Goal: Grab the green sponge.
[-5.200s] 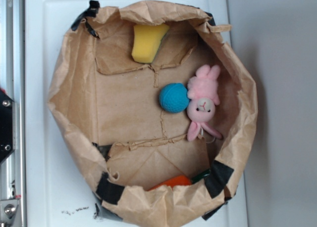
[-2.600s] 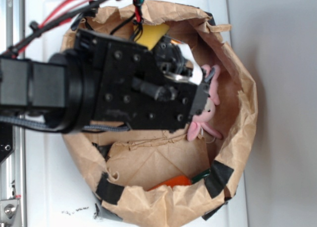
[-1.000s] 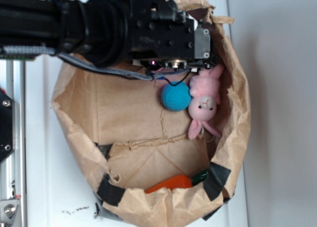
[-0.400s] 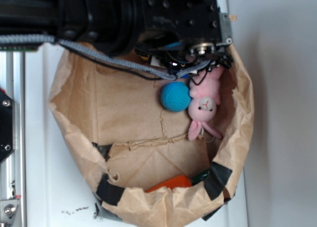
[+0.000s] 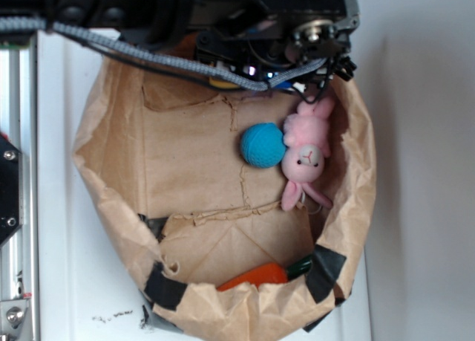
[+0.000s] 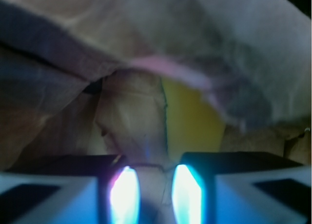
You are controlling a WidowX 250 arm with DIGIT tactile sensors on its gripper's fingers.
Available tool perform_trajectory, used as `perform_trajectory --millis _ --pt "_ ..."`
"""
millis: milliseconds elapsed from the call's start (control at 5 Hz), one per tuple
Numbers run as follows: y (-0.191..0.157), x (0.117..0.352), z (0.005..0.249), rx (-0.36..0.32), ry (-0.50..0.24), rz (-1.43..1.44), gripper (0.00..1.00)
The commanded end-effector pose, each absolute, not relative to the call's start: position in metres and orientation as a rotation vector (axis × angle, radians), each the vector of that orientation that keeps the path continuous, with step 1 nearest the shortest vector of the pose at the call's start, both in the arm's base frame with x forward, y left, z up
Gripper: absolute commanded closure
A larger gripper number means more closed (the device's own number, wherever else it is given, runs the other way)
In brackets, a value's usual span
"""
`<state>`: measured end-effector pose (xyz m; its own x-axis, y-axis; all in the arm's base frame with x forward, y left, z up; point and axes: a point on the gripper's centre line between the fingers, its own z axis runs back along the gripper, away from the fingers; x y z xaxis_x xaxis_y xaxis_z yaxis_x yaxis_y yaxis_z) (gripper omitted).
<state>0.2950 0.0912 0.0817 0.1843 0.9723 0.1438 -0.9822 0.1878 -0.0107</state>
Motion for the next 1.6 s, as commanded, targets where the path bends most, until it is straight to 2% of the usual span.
perform_trajectory --millis 0,400,800,1000,1200,1400 --pt "0.129 0.286 0.071 0.216 -0.298 1.501 0.00" --pt "0.129 0.287 0.035 0.306 -0.387 1.512 0.00" --pt "0.126 0.283 0.021 0.333 -0.428 1.492 0.00" --pt "0.121 0.281 0.044 0.276 -0.380 1.484 0.00" --pt "0.111 0.276 0.079 0.190 -0.269 1.527 0.00" --pt "0.091 0.261 0.097 0.075 -0.218 1.602 0.00"
